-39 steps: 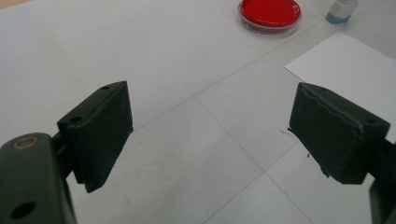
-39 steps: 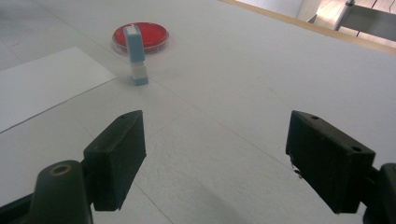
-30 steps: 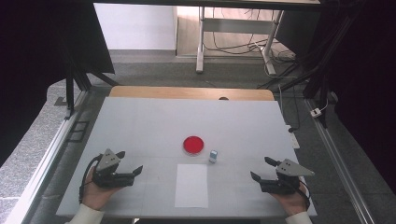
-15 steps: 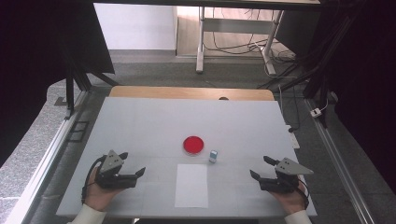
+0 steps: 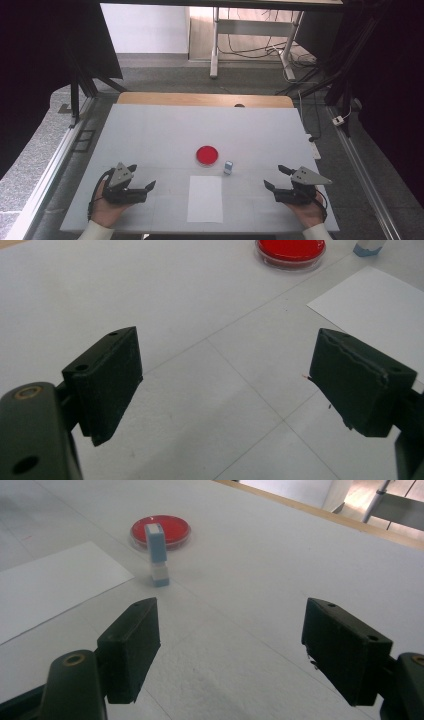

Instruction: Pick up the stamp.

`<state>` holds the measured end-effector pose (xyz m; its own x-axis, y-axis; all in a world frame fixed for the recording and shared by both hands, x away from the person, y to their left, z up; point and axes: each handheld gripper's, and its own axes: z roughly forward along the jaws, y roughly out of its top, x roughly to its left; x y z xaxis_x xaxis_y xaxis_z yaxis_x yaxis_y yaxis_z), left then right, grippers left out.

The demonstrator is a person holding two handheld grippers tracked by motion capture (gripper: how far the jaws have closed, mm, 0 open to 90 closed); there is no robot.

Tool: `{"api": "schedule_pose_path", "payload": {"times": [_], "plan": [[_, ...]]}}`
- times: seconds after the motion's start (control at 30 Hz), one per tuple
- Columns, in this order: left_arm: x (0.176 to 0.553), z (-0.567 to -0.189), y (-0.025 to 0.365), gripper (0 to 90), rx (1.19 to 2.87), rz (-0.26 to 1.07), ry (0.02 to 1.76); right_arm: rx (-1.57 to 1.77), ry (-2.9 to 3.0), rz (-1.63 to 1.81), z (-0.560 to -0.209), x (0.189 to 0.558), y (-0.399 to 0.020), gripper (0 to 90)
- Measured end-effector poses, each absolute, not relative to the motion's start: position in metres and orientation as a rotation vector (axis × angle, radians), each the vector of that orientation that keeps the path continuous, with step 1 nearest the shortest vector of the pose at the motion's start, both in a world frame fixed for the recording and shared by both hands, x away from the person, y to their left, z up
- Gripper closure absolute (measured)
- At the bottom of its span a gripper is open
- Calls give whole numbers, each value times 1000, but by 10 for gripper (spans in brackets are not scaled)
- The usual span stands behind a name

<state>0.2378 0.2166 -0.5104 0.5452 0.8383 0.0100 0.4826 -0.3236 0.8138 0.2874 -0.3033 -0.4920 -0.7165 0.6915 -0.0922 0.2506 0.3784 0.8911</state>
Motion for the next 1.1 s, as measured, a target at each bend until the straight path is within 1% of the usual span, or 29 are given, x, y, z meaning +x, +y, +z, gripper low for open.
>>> {"api": "schedule_pose_path", "payload": {"times": [0.4,1.1], "plan": [[235,-513,219,140,1972,583,1080,782,2209,1325,-479,292,-284,235],[236,-517,219,143,1976,591,1075,660,2271,1387,-439,318,-216,255]]}}
